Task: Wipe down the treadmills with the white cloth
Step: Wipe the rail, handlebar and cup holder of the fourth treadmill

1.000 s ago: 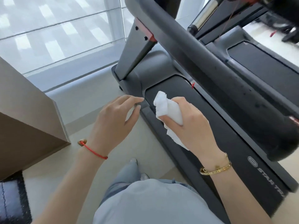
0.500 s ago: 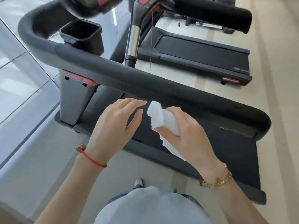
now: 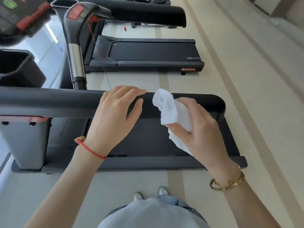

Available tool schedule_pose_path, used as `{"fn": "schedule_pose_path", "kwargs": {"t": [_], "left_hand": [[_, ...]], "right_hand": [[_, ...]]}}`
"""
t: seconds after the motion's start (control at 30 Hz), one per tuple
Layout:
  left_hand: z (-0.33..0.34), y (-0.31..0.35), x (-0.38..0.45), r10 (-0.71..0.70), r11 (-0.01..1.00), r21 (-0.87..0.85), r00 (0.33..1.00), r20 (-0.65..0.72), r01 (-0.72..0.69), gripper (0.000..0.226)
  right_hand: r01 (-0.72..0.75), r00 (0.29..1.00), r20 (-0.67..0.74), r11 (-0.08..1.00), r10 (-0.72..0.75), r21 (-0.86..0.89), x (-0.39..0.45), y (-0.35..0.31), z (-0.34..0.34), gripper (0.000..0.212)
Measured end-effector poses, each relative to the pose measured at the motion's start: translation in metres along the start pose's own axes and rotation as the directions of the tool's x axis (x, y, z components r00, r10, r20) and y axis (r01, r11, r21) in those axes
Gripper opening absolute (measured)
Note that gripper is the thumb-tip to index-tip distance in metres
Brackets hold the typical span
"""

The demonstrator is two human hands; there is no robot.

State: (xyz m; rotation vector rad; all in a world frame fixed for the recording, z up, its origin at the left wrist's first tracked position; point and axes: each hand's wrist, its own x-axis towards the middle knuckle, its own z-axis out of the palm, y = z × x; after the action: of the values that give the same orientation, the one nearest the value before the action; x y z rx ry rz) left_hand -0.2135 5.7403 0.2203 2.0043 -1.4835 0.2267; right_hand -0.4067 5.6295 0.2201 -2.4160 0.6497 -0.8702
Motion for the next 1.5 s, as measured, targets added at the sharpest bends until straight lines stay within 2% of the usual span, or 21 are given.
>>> {"fn": "schedule_pose_path", "kwargs": {"t": [0.17,0.27,0.37,0.47,0.7,0.77,0.87,0.93,1.27,1.5], "left_hand": [[0.022,0.017,0.024,-0.016,1.000,-0.022,1.000,0.004,0.016,0.029],[0.034,0.021,0.033,-0.049,0.999,-0.006,0.999,0.023,0.049,0.028],[0.044,0.021,0.040,-0.080,0.997,0.017,0.996,0.037,0.080,0.029],[0.050,0.020,0.042,-0.127,0.991,0.036,0.991,0.038,0.125,0.031],[0.060,0.013,0.038,-0.167,0.984,0.067,0.986,0.026,0.165,0.030],[0.061,0.012,0.037,-0.175,0.982,0.080,0.984,0.019,0.173,0.030],[0.061,0.013,0.037,-0.180,0.979,0.094,0.984,0.006,0.178,0.031],[0.060,0.013,0.037,-0.173,0.980,0.104,0.985,0.002,0.172,0.031],[0.043,-0.001,0.026,-0.200,0.968,0.137,0.977,-0.072,0.208,0.031],[0.015,-0.041,0.018,-0.217,0.957,0.167,0.968,-0.127,0.237,0.029]], "right_hand": [[-0.001,0.991,-0.137,0.992,-0.016,-0.123,0.025,0.035,-0.046,0.060],[0.033,0.986,-0.153,0.970,-0.071,-0.239,0.046,0.056,-0.060,0.059],[0.086,0.996,0.033,0.936,-0.079,-0.340,0.064,0.078,-0.049,0.064],[0.199,0.961,0.263,0.860,-0.079,-0.471,0.069,0.098,-0.024,0.064],[0.304,0.921,0.337,0.898,-0.193,-0.318,0.089,0.099,0.001,0.048],[0.266,0.934,0.316,0.914,-0.166,-0.307,0.084,0.114,-0.012,0.046],[0.104,0.966,0.259,0.947,-0.023,-0.305,0.073,0.138,-0.036,0.045],[0.070,0.971,0.241,0.952,0.004,-0.298,0.074,0.141,-0.037,0.043],[0.282,0.936,0.307,0.891,-0.174,-0.355,0.096,0.101,0.007,0.053],[0.359,0.922,0.268,0.875,-0.279,-0.324,0.106,0.068,0.048,0.049]]}}
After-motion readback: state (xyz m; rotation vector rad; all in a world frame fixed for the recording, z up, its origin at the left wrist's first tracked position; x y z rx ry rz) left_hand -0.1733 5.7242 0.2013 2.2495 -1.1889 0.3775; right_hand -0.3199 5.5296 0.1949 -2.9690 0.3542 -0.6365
